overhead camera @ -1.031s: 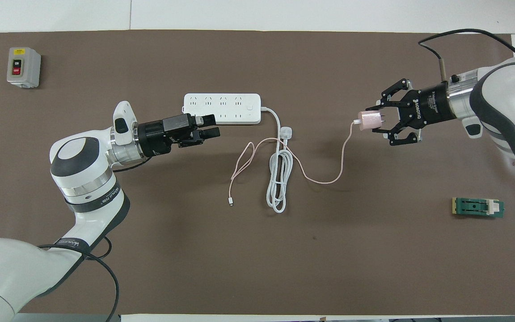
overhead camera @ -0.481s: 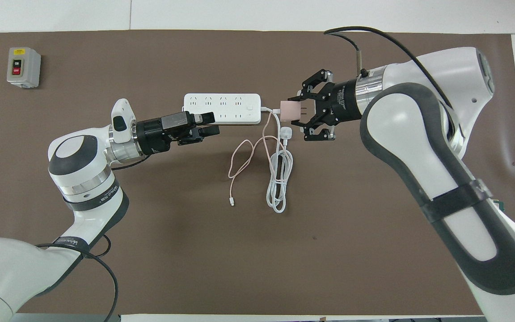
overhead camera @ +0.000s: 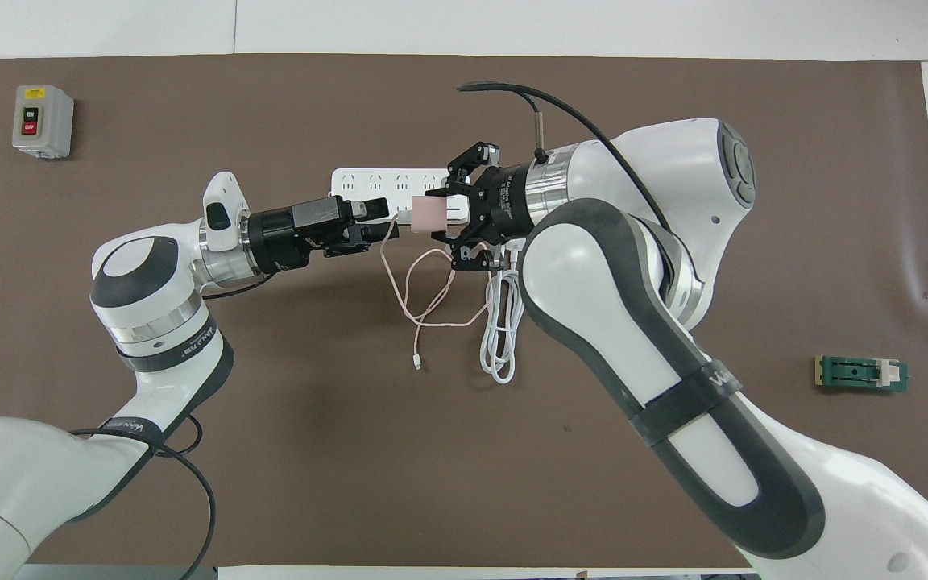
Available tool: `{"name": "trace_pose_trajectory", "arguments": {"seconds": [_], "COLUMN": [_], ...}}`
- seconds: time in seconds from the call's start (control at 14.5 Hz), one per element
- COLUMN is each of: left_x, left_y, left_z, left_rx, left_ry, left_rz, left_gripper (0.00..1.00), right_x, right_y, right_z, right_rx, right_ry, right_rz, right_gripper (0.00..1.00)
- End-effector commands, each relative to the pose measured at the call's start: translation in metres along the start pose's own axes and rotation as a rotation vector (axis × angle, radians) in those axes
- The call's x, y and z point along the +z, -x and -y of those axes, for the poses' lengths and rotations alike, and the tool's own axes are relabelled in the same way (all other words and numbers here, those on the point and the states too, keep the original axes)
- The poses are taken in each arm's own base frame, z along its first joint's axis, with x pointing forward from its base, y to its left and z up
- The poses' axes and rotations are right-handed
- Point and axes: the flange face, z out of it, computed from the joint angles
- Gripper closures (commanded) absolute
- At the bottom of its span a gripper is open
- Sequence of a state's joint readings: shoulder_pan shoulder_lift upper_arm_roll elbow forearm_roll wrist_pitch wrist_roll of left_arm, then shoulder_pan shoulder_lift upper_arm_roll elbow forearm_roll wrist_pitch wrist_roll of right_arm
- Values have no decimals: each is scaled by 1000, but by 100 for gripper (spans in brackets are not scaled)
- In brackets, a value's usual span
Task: Plug charger into power strip
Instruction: 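Carry the charger toward the left gripper with the right gripper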
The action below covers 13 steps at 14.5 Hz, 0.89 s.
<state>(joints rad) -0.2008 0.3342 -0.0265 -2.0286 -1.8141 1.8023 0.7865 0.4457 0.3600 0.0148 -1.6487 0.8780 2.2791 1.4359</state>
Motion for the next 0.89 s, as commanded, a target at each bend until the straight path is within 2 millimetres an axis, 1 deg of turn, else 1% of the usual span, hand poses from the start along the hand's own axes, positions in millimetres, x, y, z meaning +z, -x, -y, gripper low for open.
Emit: {"name": "trace_pose_trajectory", "arguments": {"seconds": [0.0, 0.07, 0.14, 0.21, 0.34, 0.48, 0.83], "left_x": [0, 1, 0, 0, 0, 1, 1], "left_y": [-5, -5, -6, -6, -6, -6, -6], "left_z": [0, 0, -1, 0, 1, 3, 3], "left_rx": [-7, -6, -5, -4, -6, -7, -6], "left_ry": [31, 32, 31, 31, 31, 28, 26], "left_rz": [-1, 0, -2, -1, -1, 0, -2], "left_gripper": [0, 0, 0, 0, 0, 15, 16], "right_x": [12, 21, 32, 36, 38, 39, 37], "right_y": [0, 3, 12, 15, 16, 16, 15], "right_z": [13, 10, 3, 1, -1, -2, -1], "right_rx": [13, 8, -8, -19, -31, -39, -38], "right_ry": [-21, -20, -8, 0, 6, 10, 11], "right_rz": [-1, -4, -4, -11, -16, -22, -22], "right_gripper": [100, 100, 100, 100, 100, 100, 100]}}
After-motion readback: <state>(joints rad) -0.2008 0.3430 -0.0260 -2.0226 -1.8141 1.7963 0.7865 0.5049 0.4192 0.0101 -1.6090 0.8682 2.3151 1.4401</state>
